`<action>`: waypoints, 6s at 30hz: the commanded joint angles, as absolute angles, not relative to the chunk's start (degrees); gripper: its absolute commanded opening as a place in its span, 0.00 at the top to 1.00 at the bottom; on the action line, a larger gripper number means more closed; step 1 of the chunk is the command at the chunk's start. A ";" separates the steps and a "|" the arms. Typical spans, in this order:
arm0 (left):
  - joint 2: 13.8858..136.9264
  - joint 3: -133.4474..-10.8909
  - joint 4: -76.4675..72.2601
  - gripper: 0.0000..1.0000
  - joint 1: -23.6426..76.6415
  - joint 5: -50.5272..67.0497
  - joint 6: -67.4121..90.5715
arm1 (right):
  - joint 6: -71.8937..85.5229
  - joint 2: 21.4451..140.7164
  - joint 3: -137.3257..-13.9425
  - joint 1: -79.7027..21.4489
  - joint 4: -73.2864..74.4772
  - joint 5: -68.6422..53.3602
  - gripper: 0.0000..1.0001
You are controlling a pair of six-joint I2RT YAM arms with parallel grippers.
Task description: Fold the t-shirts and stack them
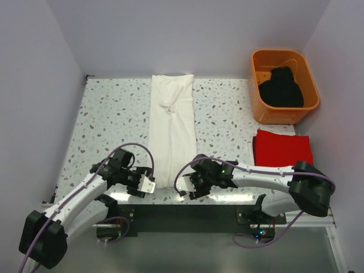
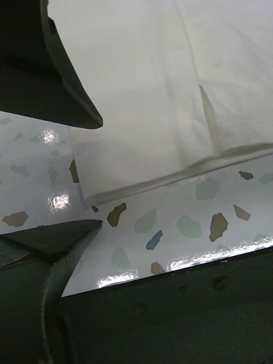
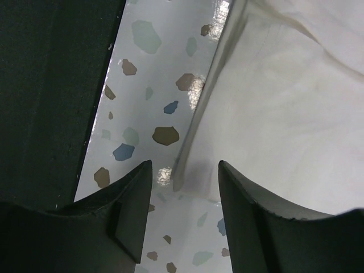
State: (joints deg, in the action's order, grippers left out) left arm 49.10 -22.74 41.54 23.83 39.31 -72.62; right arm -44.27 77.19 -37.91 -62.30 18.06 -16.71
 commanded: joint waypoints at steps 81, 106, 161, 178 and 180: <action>121.81 -93.16 29.89 1.00 6.77 37.89 -71.28 | -67.59 128.58 -104.50 -25.93 24.53 -30.41 1.00; 96.26 -66.64 28.56 0.45 3.86 43.77 -56.50 | -49.22 109.60 -91.59 -29.17 34.45 -29.61 0.75; 89.74 -75.25 40.86 1.00 8.79 38.93 -71.98 | -55.81 103.02 -94.32 -29.71 42.79 -24.86 1.00; 59.66 -64.13 70.67 1.00 10.28 51.33 -77.54 | -53.43 76.27 -74.86 -37.37 57.30 -34.53 1.00; 65.11 -66.52 67.87 1.00 10.28 50.37 -74.46 | -55.18 81.26 -77.68 -34.38 58.70 -35.07 1.00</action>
State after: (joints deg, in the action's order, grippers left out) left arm 59.00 -62.50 69.10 10.63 49.78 -78.56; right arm -54.30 74.94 -74.00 -38.61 54.50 -34.00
